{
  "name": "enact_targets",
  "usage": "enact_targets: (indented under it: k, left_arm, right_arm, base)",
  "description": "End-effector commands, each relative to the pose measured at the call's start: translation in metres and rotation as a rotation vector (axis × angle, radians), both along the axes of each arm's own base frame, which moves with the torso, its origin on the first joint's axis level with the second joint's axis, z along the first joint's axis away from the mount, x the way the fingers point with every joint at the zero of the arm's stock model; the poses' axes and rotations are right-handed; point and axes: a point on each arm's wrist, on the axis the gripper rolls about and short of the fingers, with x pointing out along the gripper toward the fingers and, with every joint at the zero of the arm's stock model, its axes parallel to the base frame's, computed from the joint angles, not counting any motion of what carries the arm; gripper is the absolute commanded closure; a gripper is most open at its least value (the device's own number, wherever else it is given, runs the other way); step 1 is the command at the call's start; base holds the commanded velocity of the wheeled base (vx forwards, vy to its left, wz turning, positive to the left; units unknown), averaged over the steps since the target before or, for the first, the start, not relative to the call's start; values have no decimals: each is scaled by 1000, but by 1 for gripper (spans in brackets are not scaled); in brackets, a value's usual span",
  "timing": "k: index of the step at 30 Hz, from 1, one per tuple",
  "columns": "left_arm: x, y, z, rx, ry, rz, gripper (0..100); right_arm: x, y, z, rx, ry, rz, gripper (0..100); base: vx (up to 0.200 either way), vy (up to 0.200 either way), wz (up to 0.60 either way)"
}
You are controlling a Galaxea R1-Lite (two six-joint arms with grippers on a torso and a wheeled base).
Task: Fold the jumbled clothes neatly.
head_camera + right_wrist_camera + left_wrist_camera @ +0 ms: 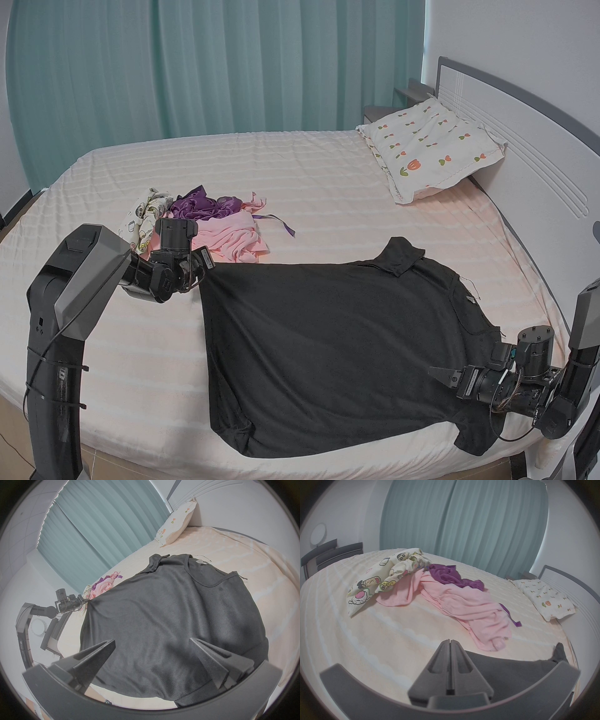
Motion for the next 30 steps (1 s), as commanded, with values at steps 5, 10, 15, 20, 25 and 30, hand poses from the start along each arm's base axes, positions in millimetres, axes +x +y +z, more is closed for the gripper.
enact_targets:
  k: [5,10,15,20,25,30]
  left_arm:
    - [19,7,-14,2,-23,36,100]
    - [23,9,-15,9,-5,56,100]
    - [23,8,-20,-1,6,60,0]
    - [20,4,-25,-22,21,67,0]
    - [4,5,-6,-80,23,94,0]
    - [-40,-5,17,-119,74,68,0]
  right_arm:
    - [-4,-1,-3,-7,22,0,0]
    - [-4,-1,-3,-7,23,1,0]
    - [-4,-1,-3,-8,23,0,0]
    - [-4,-2,-1,-4,16,-4,0]
    - [-4,-3,-2,-6,23,-7,0]
    - [-4,-2,-2,-7,25,-7,0]
  base:
    - [0,0,0]
    - [0,0,0]
    - [0,0,0]
    - [0,0,0]
    - [0,0,0]
    - [0,0,0]
